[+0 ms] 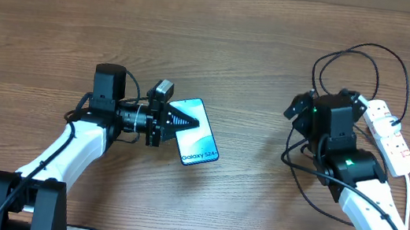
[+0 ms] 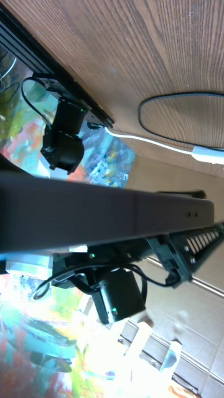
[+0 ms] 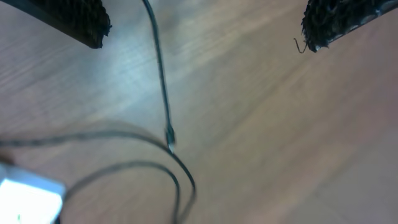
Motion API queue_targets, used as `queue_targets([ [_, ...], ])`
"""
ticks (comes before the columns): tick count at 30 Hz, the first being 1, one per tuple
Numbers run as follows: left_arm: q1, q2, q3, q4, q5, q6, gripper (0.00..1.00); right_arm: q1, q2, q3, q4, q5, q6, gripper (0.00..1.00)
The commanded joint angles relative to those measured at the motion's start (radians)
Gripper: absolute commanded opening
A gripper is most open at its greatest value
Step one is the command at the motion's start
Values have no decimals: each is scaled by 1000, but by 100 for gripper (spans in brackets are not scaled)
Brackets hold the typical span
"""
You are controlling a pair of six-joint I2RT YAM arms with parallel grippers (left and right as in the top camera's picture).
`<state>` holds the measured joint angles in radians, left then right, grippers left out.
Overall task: Plug charger to phone and switch on socket
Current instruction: 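Move the right gripper to the black charging cable near the power strip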
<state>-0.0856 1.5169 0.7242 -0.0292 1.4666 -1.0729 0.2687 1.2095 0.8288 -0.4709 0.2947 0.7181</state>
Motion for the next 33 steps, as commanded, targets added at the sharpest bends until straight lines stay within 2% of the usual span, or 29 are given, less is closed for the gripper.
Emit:
queue_targets([
  [1, 7, 0, 8, 6, 42, 19, 4, -3, 62, -4, 57, 38, -92, 92],
  [5, 30, 0, 8, 8, 41, 18, 4, -9, 212, -3, 179, 38, -196, 89],
  [11, 43, 0, 8, 8, 34, 18, 4, -95, 394, -2, 233, -45, -192, 89],
  [18, 43, 0, 8, 8, -51, 17, 4, -166, 465, -2, 326, -160, -243, 88],
  [21, 43, 0, 8, 8, -64, 10, 4, -166, 518, -2, 397, -161, -293, 86],
  [26, 43, 0, 8, 8, -65, 10, 4, -166, 617, -2, 454, -156, -297, 76],
  [33, 43, 0, 8, 7, -94, 0, 5, -166, 674, -2, 568, -131, -301, 75],
])
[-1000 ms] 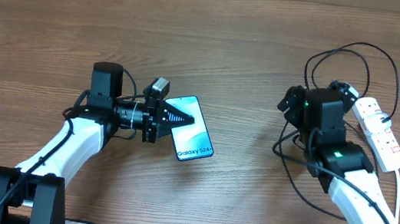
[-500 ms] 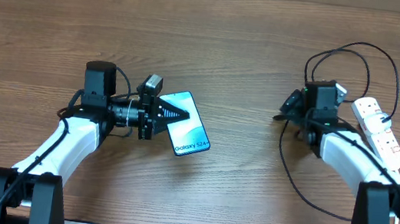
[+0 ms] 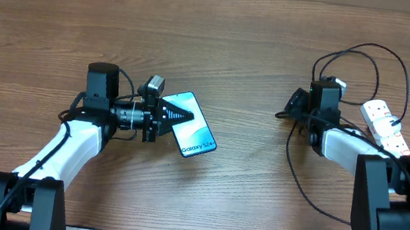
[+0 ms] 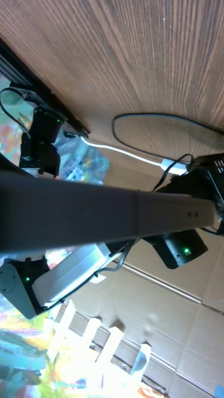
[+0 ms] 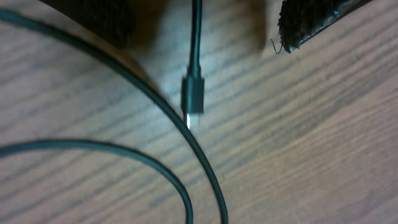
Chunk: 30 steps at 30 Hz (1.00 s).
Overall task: Plug charger to phone and switch on socket
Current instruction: 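Move the right gripper to the black charging cable near the power strip, then grasp the cable's connector end with the right gripper and lift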
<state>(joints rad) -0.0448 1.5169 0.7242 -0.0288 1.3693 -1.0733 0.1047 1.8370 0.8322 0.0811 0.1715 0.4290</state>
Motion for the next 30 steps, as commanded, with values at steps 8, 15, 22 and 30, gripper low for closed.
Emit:
queue_targets([
  [8, 3, 0, 8, 7, -26, -53, 4, -1, 179, 8, 111, -8, -106, 56],
  [15, 3, 0, 8, 7, -39, -68, 4, 29, 190, 58, 5, -24, -123, 22],
  [22, 3, 0, 8, 7, -40, -75, 4, 88, 142, 195, -341, -111, -123, 4],
  [30, 3, 0, 8, 8, -26, -62, 4, 229, 128, 260, -767, -270, -116, 5],
])
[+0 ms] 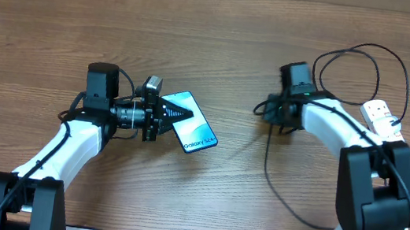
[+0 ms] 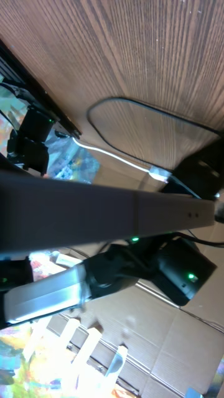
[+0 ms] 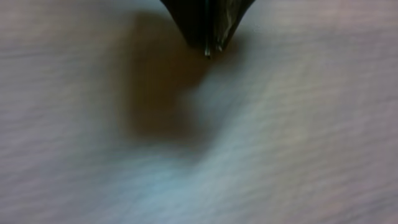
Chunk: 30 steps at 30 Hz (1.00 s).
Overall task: Plug charger to phone and switch on socket
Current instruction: 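Grasp the cable's connector end with the right gripper and lift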
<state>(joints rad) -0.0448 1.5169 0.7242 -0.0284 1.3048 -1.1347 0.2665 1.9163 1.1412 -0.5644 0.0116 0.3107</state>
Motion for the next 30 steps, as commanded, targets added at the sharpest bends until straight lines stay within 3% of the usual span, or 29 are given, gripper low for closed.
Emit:
queue_targets([
  [1, 3, 0, 8, 7, 49, 7, 4, 85, 48, -49, -161, -111, 2, 6],
  [3, 3, 0, 8, 7, 61, 24, 4, 119, 48, -49, -206, -111, 2, 19],
  [4, 3, 0, 8, 7, 66, 34, 4, 134, 48, -49, -209, -110, 2, 31],
  [11, 3, 0, 8, 7, 92, 58, 4, 163, 48, -48, -175, -47, 2, 50],
  [14, 3, 0, 8, 7, 102, 58, 4, 163, 48, -48, -198, -12, 4, 71],
  [16, 3, 0, 8, 7, 101, 58, 4, 163, 48, -48, -221, 19, 37, 77],
  [22, 3, 0, 8, 7, 101, 58, 4, 163, 48, -54, -305, 20, 85, 73],
  [30, 3, 0, 8, 7, 101, 58, 4, 164, 49, -69, -261, -29, 85, 44],
])
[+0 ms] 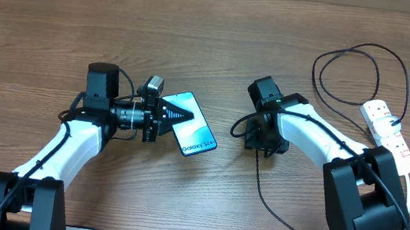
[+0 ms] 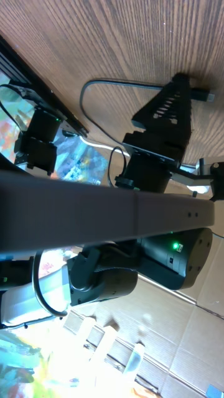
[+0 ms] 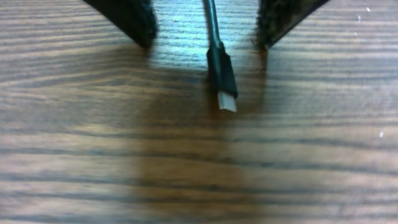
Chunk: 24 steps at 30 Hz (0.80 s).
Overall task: Plug charger to phone and switch on socket
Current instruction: 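Grasp the cable's connector end with the right gripper and lift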
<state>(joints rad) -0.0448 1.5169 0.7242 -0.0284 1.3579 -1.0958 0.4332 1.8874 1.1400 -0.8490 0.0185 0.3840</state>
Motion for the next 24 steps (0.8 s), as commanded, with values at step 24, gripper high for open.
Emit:
queue_targets([
  [24, 3, 0, 8, 7, 50, 106, 4, -69, -57, 51, 23, -350, -102, 4],
])
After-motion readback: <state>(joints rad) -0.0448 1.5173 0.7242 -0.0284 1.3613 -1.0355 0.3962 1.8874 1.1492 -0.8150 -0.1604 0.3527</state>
